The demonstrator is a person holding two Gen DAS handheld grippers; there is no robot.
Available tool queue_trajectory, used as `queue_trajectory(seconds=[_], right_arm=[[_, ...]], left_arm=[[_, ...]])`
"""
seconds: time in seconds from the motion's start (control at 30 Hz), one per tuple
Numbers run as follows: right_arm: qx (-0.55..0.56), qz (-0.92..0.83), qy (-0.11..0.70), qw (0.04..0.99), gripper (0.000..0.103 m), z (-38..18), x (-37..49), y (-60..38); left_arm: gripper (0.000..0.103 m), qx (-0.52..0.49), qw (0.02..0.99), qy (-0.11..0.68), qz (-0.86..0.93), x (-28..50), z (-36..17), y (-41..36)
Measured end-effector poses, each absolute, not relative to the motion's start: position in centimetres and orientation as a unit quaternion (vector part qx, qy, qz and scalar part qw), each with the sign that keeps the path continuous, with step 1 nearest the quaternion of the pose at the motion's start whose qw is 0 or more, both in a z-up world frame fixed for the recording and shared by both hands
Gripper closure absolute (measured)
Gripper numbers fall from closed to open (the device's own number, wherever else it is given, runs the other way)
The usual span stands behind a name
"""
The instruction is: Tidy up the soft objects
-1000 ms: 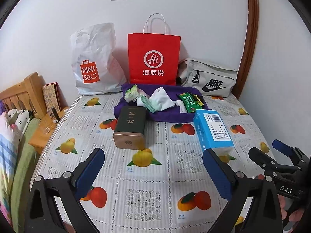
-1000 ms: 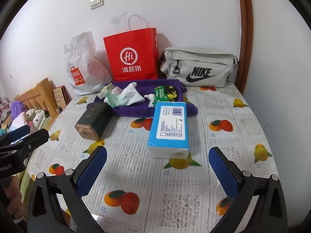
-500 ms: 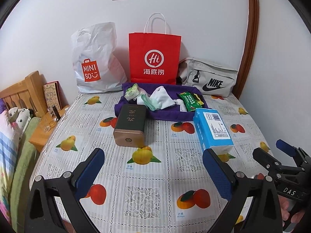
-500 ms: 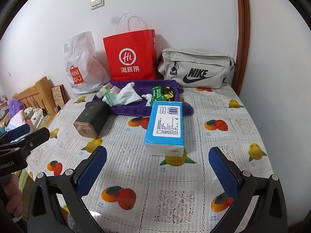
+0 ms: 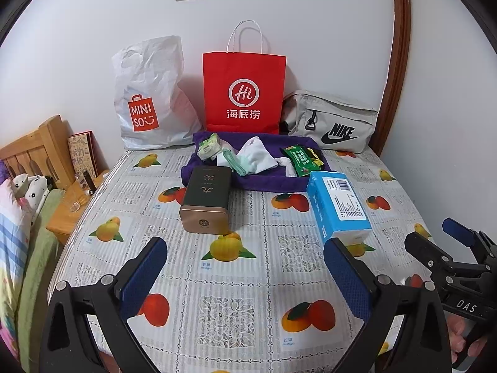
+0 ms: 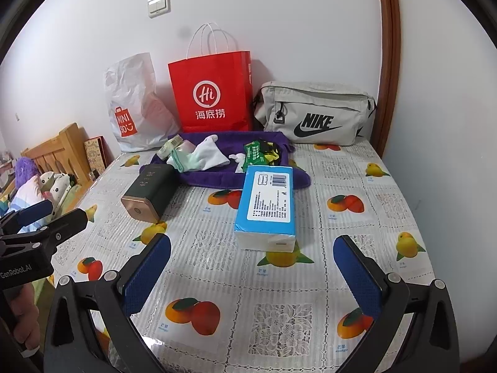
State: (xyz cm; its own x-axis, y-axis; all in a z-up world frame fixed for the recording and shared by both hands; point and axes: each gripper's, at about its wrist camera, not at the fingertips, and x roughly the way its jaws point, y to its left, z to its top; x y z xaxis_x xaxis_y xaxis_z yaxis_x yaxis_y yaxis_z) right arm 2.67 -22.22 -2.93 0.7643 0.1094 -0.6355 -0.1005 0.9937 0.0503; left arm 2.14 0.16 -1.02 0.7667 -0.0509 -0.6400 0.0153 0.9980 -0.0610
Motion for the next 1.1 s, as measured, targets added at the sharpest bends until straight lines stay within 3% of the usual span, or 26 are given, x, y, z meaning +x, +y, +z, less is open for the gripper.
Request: queue_trajectory(seconds=[1.1], right_arm=[[0.004,0.058,0.336,0.94,0.0,-2.48,2.5,-22.2]], left_arm=[[0.001,-0.025,0.94,0.34,-0.02,2.09,-0.74,0.17]])
